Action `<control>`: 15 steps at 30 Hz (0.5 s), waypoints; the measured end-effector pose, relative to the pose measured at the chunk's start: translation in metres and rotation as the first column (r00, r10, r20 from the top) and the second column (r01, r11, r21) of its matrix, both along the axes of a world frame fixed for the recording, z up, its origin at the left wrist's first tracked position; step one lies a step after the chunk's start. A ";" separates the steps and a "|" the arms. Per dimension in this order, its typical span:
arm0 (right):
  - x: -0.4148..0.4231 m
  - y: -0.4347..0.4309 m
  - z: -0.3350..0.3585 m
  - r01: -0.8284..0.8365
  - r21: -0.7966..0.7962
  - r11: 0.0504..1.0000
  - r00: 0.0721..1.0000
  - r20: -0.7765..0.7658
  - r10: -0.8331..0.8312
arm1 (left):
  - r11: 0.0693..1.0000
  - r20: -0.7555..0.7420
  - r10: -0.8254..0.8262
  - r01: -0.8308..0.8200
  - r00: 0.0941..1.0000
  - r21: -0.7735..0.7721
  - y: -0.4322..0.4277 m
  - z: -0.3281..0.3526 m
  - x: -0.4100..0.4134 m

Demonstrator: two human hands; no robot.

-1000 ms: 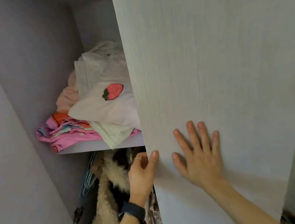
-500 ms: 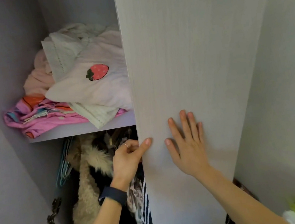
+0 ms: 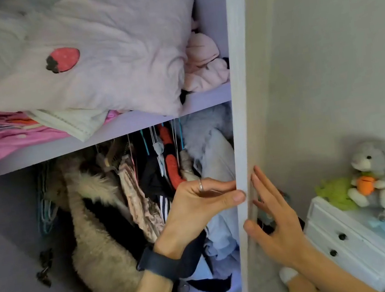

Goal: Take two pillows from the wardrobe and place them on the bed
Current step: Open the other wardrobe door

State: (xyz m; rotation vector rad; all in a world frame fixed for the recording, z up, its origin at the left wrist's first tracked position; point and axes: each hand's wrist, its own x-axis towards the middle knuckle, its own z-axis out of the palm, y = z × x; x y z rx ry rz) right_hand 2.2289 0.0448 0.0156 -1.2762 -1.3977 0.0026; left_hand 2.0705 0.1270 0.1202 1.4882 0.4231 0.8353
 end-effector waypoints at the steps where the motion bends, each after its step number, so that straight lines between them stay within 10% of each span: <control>1: 0.003 -0.012 -0.002 0.014 0.011 1.000 0.999 -0.035 -0.014 | 0.999 -0.002 -0.037 0.037 0.999 0.014 -0.005 0.000 0.006; 9: 0.029 -0.093 -0.005 0.390 0.002 0.921 0.908 -0.170 -0.384 | 0.842 -0.122 -0.135 0.178 0.983 0.509 -0.023 -0.010 0.078; 15: 0.081 -0.133 0.005 0.614 -0.093 0.784 0.733 -0.303 -0.610 | 0.251 -0.249 0.100 0.217 0.963 0.943 -0.042 -0.043 0.158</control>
